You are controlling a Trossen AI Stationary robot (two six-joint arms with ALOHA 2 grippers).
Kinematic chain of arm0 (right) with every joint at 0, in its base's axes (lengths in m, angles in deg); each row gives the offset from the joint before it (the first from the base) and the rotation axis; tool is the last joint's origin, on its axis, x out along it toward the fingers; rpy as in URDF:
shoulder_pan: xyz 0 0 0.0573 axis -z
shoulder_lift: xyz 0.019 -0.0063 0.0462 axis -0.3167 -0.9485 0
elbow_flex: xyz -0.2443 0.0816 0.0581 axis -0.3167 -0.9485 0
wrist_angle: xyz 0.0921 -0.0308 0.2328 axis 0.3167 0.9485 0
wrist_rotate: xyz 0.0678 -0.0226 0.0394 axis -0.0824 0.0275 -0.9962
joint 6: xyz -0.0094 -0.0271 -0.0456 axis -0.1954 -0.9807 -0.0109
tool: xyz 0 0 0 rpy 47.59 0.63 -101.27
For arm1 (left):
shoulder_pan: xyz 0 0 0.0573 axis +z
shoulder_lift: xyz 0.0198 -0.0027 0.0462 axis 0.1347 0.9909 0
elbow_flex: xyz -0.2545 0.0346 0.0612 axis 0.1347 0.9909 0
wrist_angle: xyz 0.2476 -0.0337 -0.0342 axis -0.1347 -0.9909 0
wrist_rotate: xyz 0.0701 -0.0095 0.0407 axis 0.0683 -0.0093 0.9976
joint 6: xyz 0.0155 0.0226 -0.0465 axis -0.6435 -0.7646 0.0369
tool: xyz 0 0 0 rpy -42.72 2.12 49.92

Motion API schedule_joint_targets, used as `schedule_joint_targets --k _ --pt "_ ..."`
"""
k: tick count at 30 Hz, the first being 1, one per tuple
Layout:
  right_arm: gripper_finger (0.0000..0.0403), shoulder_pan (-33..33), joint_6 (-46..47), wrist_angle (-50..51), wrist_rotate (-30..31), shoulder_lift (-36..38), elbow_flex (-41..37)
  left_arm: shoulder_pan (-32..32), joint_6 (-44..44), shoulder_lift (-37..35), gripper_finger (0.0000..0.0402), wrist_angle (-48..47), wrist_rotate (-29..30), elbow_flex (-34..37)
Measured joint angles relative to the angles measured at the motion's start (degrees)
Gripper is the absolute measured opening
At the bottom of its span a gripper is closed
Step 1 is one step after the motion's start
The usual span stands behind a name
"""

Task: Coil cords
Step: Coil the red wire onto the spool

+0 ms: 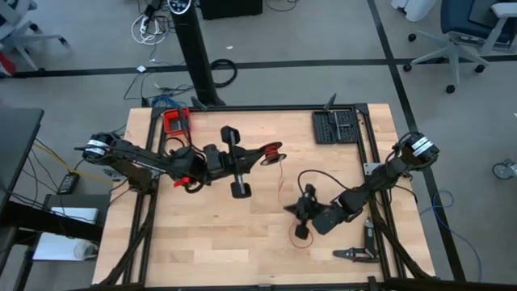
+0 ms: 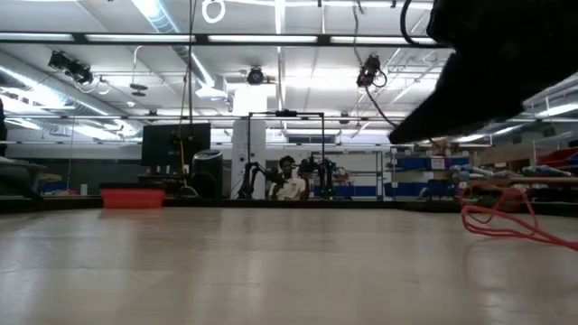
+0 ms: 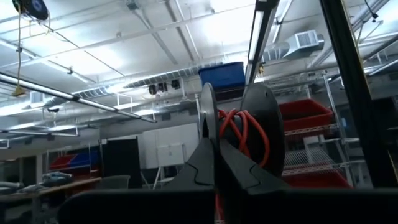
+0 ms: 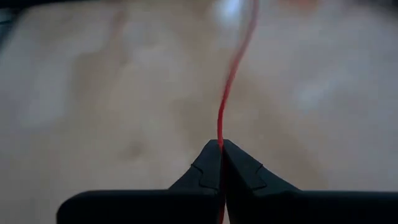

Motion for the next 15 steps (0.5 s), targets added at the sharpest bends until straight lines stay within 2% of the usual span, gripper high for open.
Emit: schedule_joint_targets --k 4,8,11,15 --pt "0.0005 0.8 6.1 2.0 -12.1 0.0 0.0 0.0 0.0 0.0 0.0005 0.7 0.6 0.0" --pt "0.0014 0.8 12.4 6.5 -18.4 0.1 0.0 0.0 -1.1 0.0 0.0005 1.0 0.7 0.0" --pt "0.0028 0.8 13.9 8.9 -19.9 1.7 0.0 0.0 -2.1 0.0 0.0005 -0.8 0.7 0.0" --pt "0.0057 0.8 10.0 7.5 -18.8 6.2 0.0 0.0 -2.0 0.0 0.0005 -5.1 1.1 0.0"
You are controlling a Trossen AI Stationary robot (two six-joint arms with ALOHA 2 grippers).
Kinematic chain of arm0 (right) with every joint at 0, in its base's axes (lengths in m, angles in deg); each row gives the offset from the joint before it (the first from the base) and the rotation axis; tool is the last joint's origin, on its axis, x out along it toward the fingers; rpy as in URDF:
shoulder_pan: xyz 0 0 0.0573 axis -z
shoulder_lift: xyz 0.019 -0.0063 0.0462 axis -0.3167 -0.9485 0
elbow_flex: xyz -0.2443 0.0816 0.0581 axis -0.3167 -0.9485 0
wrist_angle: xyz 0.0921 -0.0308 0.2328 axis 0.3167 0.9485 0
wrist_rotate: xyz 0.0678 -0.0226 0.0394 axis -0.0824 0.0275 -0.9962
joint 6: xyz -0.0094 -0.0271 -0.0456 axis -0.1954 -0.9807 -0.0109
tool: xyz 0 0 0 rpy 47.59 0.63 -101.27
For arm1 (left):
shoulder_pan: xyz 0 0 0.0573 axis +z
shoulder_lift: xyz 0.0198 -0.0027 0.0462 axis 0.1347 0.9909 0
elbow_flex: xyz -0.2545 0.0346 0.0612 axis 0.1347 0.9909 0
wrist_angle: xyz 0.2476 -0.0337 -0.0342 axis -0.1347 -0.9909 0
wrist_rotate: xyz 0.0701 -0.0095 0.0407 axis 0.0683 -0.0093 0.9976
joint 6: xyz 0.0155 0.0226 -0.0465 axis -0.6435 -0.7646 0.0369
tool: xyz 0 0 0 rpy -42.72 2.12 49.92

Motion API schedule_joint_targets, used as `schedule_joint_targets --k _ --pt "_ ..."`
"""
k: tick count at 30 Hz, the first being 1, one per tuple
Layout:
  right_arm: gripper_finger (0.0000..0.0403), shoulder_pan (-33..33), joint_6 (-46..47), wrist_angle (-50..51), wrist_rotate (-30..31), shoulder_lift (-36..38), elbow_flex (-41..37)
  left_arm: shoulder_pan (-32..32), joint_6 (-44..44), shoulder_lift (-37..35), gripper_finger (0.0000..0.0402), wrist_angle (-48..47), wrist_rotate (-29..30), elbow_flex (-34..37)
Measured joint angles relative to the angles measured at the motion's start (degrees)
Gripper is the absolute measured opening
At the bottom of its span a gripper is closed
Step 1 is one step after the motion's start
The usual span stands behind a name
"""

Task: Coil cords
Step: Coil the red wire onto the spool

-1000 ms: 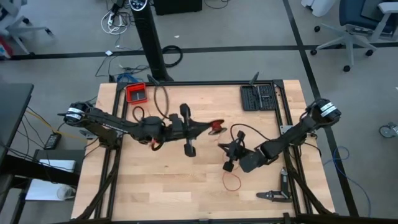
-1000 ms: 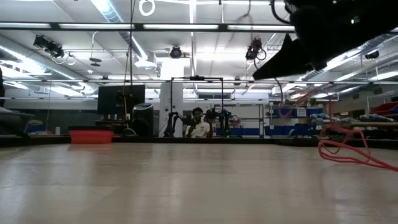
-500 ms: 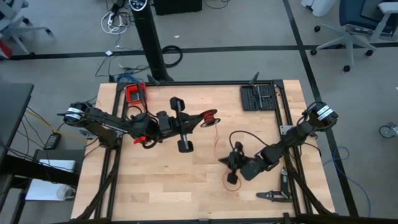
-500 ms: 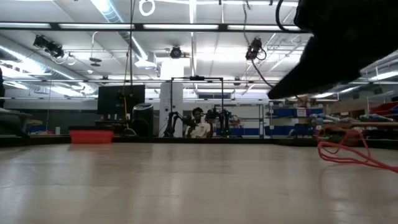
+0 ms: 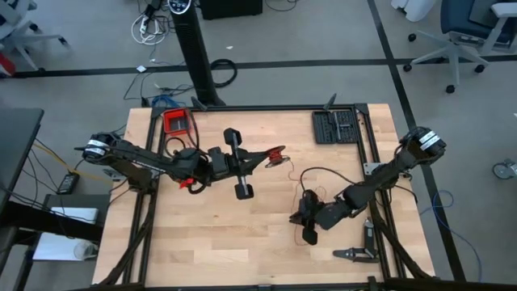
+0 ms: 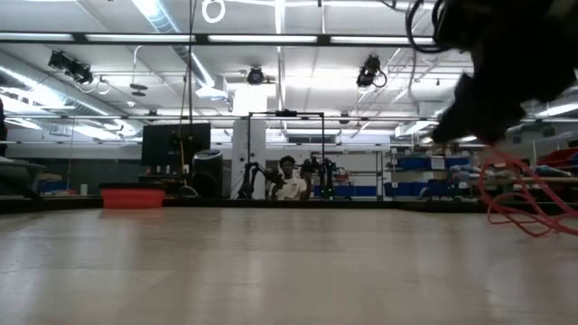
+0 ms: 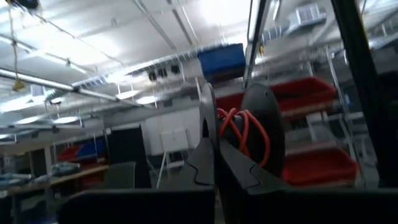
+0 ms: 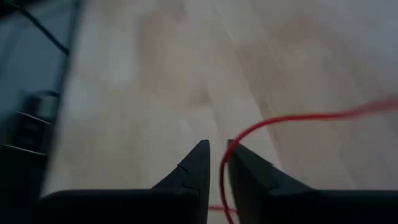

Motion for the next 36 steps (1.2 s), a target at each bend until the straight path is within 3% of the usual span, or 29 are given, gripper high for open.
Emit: schedule_joint_targets --k 6,10,17,20,22,25,32,36 --pt "0.0122 0.7 -2.3 2.5 0.1 7.8 0.0 0.0 1.8 0.0 0.0005 -1.0 0.0 0.0" --pt "0.0158 -0.6 6.5 12.9 -0.5 12.5 0.0 0.0 3.0 0.0 0.0005 -2.0 0.0 0.0" --pt "0.0164 -3.9 27.6 38.9 0.4 18.2 0.0 0.0 3.4 0.0 0.0005 -5.7 0.0 0.0" --pt "0.0160 -3.2 28.6 45.9 7.7 20.9 0.0 0.0 3.7 0.0 0.0005 -7.7 0.1 0.0" --pt "0.0159 -3.0 24.9 45.8 16.2 22.4 0.0 0.0 5.2 0.0 0.0005 -9.5 0.1 0.0" --pt "0.0159 -3.1 12.9 35.5 25.9 23.5 0.0 0.0 7.4 0.0 0.0005 -12.2 0.1 0.0" --pt "0.0156 -0.5 -26.8 0.4 27.9 19.9 0.0 0.0 10.7 0.6 0.0005 -14.7 0.3 0.0" --pt "0.0152 -0.2 -38.1 -11.8 28.7 18.6 0.0 0.0 11.1 0.7 0.0005 -20.0 0.4 0.0"
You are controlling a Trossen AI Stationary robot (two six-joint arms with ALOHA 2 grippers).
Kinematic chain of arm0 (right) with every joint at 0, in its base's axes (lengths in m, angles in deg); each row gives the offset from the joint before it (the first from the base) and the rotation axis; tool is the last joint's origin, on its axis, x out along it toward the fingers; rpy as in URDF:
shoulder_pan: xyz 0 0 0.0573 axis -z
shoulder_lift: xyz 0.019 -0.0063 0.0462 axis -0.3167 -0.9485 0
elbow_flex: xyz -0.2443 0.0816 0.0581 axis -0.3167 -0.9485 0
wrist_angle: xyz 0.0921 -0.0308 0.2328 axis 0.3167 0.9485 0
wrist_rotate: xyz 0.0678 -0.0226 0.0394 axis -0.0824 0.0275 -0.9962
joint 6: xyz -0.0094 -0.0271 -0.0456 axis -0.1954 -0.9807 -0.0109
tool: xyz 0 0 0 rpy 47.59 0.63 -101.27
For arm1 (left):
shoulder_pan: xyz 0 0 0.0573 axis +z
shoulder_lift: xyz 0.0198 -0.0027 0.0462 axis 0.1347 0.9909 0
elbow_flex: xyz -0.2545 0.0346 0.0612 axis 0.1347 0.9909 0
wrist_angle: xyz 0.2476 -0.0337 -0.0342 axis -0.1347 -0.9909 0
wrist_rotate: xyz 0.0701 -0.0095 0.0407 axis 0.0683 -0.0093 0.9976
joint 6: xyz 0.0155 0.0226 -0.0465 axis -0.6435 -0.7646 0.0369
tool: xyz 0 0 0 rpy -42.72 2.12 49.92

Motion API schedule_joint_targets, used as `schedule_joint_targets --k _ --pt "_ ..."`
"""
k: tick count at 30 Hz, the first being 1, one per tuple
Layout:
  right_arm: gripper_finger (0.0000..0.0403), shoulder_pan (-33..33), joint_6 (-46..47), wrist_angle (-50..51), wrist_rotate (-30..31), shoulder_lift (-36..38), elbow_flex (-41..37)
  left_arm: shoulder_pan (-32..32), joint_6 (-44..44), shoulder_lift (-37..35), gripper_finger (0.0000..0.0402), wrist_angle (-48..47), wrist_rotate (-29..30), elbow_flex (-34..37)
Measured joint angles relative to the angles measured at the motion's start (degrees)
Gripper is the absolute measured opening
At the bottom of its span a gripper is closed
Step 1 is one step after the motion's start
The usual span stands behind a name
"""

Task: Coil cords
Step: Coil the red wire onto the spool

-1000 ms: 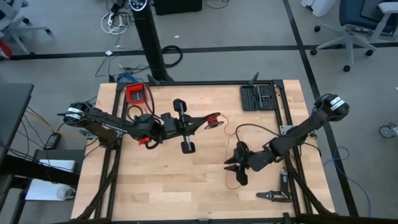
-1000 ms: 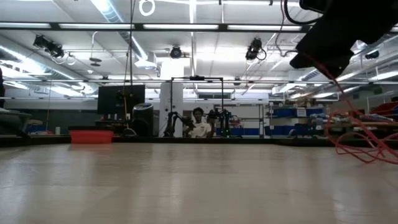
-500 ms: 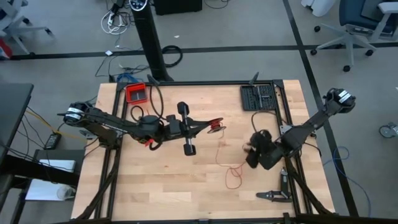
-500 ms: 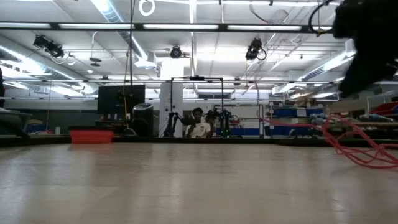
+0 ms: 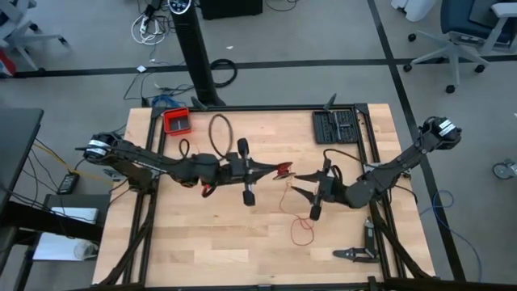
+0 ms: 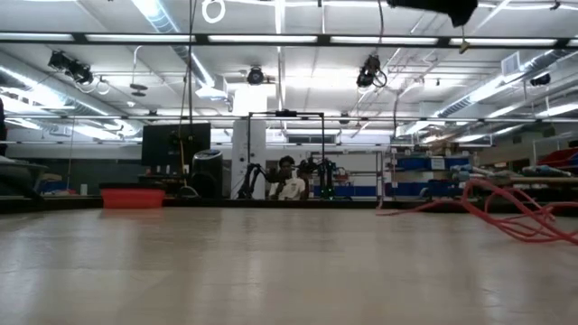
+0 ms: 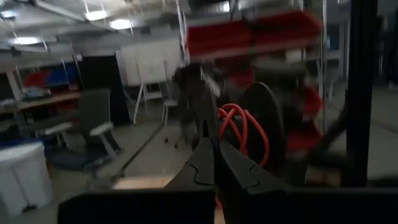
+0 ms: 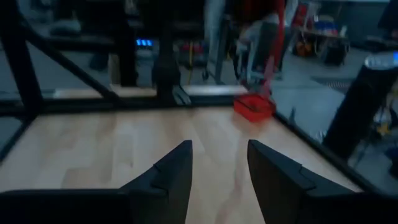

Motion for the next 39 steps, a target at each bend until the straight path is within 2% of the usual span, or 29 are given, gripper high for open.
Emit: schedule_joint_targets --k 6,10,15,18,23,28,32,39 --pt "0.0151 -0.5 -5.2 -1.6 -0.6 1.6 0.0 0.0 0.0 0.2 0.0005 -9.3 -2.1 0.0" --pt "0.0151 2.9 -7.5 1.9 -1.8 3.5 0.0 0.1 0.8 0.1 0.0005 -11.7 -1.7 0.0" --pt "0.0151 7.5 7.2 16.4 -16.2 5.3 0.1 -0.1 1.5 0.2 0.0005 -13.1 -3.3 0.0" --pt "0.0151 7.1 12.5 17.8 -18.0 5.2 0.1 0.1 1.5 0.9 0.0005 -13.9 -4.9 0.3" --pt "0.0151 4.8 11.6 15.3 -17.4 5.5 0.1 1.2 1.3 3.4 0.0005 -10.3 -6.5 3.6" --pt "0.0151 4.2 10.3 15.2 -15.6 5.3 0.1 3.3 3.6 6.9 0.0005 -2.0 -9.5 6.5" --pt "0.0151 4.6 9.7 14.8 -15.6 4.9 0.1 4.5 6.2 9.3 0.0005 1.9 -12.4 6.7" --pt "0.0151 5.2 7.2 10.6 -15.7 2.5 0.1 4.9 9.0 13.0 0.0005 8.3 -12.8 6.7"
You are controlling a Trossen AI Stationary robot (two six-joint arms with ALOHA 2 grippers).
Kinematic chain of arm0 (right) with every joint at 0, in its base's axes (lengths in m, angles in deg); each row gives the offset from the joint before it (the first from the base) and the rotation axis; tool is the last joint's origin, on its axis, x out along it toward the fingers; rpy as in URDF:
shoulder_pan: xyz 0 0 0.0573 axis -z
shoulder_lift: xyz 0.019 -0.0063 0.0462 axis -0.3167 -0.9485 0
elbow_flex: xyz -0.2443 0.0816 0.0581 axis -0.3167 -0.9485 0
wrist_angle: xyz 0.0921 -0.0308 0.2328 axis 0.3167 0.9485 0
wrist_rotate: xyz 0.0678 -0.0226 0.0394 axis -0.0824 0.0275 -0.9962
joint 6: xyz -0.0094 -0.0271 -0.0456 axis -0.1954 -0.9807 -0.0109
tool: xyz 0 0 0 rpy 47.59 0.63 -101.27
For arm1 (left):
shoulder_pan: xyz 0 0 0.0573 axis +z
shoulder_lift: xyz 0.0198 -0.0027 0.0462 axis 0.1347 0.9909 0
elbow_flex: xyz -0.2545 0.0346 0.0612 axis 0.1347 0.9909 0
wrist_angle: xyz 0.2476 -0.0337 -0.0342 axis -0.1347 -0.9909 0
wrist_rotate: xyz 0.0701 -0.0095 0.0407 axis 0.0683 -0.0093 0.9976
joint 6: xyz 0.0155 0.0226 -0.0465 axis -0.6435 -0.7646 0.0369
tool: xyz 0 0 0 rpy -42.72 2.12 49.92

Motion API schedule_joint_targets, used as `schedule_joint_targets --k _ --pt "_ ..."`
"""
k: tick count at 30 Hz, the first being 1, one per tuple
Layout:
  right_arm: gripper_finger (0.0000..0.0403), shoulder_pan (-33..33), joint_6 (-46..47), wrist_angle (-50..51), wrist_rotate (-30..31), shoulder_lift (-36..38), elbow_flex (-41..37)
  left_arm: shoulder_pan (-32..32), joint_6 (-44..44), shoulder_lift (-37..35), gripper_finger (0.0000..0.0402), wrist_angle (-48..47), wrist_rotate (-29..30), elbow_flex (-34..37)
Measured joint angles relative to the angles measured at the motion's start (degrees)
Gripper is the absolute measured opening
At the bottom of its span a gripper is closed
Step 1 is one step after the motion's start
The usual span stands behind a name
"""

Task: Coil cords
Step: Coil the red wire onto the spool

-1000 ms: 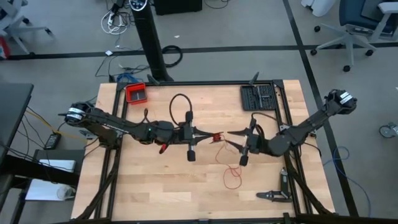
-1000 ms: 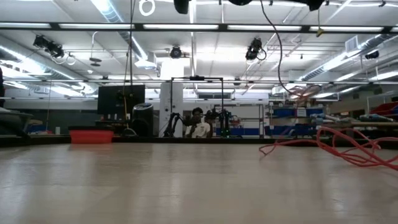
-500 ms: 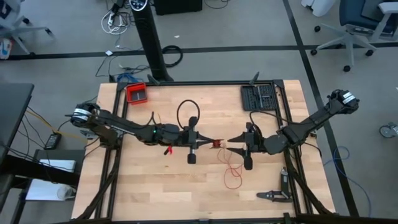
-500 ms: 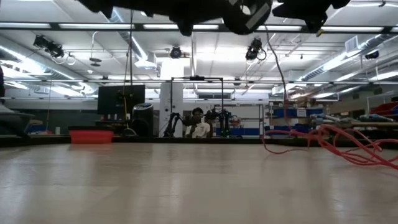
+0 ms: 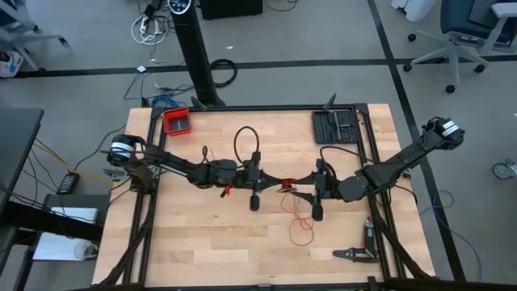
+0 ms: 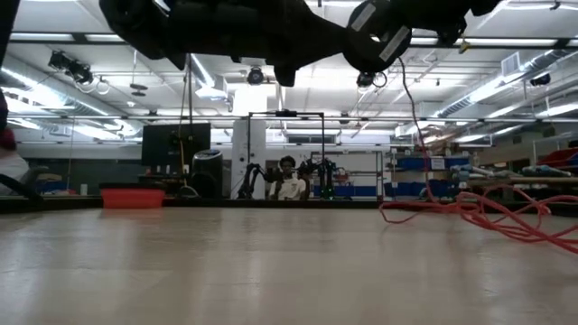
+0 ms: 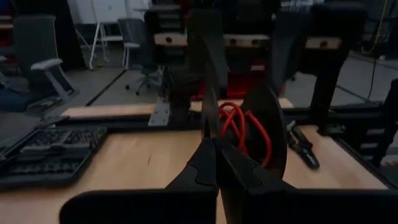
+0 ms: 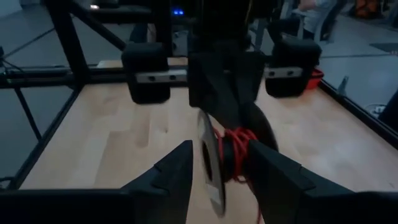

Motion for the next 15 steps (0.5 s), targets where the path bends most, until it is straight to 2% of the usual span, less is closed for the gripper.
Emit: schedule_joint_targets --k 3,5,10,15 --pt "0.0148 0.6 0.0 0.1 0.2 -1.3 0.0 0.0 0.5 0.4 0.0005 1.2 0.0 0.0" --pt "0.0130 0.7 -0.1 0.1 1.1 -1.9 0.0 0.0 1.2 0.4 0.0005 1.0 0.1 0.0" --pt "0.0018 0.6 -2.3 0.3 1.5 -2.5 0.0 0.0 1.3 0.4 0.0005 0.8 1.7 0.0" --pt "0.0005 0.3 -2.2 0.2 1.8 -2.4 0.0 0.0 1.2 0.4 0.0031 1.2 4.0 0.0"
